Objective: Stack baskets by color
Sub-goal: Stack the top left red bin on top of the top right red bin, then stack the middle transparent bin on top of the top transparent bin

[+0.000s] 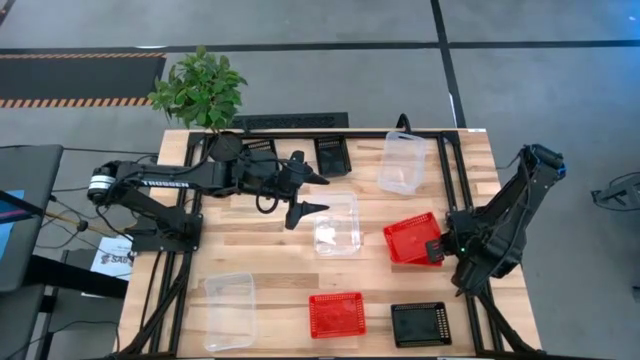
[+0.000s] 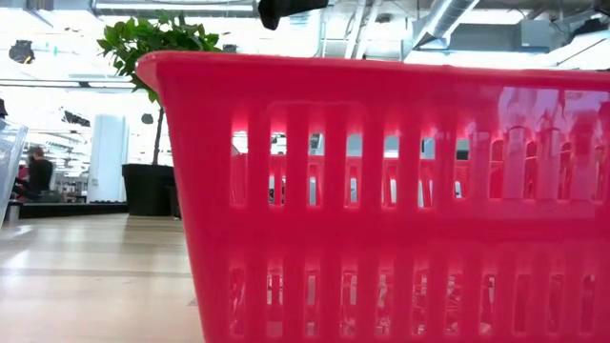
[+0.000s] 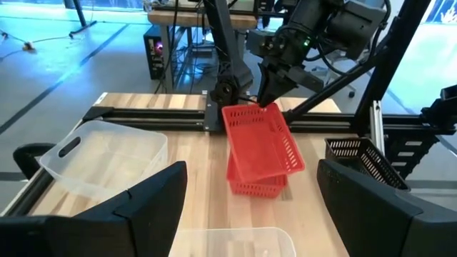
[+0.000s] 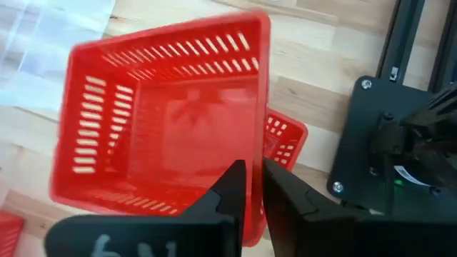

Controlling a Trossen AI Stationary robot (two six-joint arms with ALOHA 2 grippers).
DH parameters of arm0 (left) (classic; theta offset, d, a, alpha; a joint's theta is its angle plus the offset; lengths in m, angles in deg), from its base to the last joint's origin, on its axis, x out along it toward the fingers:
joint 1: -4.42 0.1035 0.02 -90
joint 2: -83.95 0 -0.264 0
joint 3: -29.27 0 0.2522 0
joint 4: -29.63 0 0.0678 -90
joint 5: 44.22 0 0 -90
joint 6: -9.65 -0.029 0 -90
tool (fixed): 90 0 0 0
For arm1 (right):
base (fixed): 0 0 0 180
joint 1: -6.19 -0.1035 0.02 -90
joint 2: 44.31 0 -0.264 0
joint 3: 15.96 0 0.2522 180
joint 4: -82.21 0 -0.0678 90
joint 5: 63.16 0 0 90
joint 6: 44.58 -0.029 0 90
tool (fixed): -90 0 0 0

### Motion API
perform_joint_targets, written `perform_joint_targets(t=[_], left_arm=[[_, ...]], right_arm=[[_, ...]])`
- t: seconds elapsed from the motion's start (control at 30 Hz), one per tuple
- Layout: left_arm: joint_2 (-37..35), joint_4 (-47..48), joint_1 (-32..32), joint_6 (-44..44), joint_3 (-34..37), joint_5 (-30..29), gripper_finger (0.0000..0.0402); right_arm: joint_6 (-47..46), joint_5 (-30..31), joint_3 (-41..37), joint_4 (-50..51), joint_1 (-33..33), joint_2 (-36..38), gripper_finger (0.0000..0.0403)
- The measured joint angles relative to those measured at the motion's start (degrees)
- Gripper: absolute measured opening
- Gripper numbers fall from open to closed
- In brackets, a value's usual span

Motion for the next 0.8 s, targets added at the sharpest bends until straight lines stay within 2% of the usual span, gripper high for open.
perform_joint_targets(t=[0.37, 0.57, 0.8], left_arm=[[0.0, 0.2, 0.0, -0.2, 0.0, 0.0, 0.03], [0.0, 0.6, 0.0, -0.2, 0.0, 0.0, 0.03], [0.0, 2.1, 0.0, -0.2, 0.0, 0.0, 0.03]], right_arm=[[0.7, -0.1, 0.0, 0.0, 0.0, 0.0, 0.0114], [2.1, 1.8, 0.0, 0.0, 0.9, 0.2, 0.014], [10.9, 5.3, 1.8, -0.3, 5.6, 0.2, 0.0151]])
